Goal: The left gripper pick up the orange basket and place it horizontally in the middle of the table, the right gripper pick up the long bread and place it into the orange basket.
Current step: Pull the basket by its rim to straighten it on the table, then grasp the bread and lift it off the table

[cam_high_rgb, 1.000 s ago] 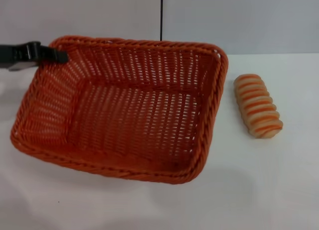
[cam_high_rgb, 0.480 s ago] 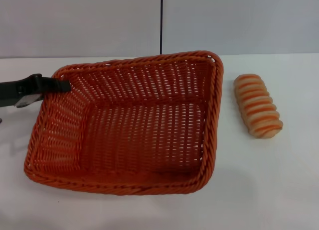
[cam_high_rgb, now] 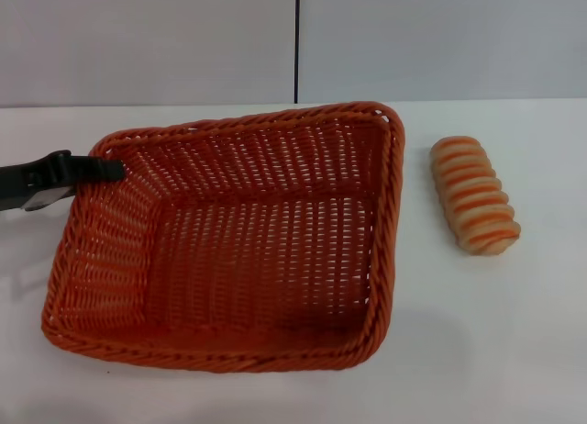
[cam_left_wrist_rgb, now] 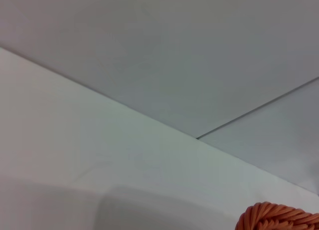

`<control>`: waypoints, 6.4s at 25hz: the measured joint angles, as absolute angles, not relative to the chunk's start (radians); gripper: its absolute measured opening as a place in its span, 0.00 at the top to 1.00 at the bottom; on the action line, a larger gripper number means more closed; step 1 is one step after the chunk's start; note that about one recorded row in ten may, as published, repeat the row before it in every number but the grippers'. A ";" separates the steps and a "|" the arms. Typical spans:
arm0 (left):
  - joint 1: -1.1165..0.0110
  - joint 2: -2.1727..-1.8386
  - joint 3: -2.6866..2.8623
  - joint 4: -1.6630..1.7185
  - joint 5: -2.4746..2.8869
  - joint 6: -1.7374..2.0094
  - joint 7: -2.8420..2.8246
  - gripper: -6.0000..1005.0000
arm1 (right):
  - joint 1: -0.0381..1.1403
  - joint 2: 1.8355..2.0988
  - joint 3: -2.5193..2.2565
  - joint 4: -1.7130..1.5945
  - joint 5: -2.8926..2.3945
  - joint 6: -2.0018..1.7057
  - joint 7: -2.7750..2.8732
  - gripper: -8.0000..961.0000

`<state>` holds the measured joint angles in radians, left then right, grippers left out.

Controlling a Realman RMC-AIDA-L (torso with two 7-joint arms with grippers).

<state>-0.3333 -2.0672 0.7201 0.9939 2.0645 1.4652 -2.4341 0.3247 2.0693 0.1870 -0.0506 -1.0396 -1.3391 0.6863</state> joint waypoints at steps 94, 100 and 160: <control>-0.345 -2.060 0.394 0.480 1.442 1.638 -1.350 0.19 | 0.914 1.945 -0.846 -0.656 -2.725 -1.496 2.304 0.16; -0.345 -2.060 0.394 0.480 1.444 1.641 -1.350 0.19 | 0.935 1.947 -0.848 -0.622 -2.740 -1.474 2.307 0.17; -0.348 -2.057 0.388 0.465 1.439 1.669 -1.386 0.19 | 0.935 1.999 -0.948 -0.658 -2.744 -1.425 2.306 0.54</control>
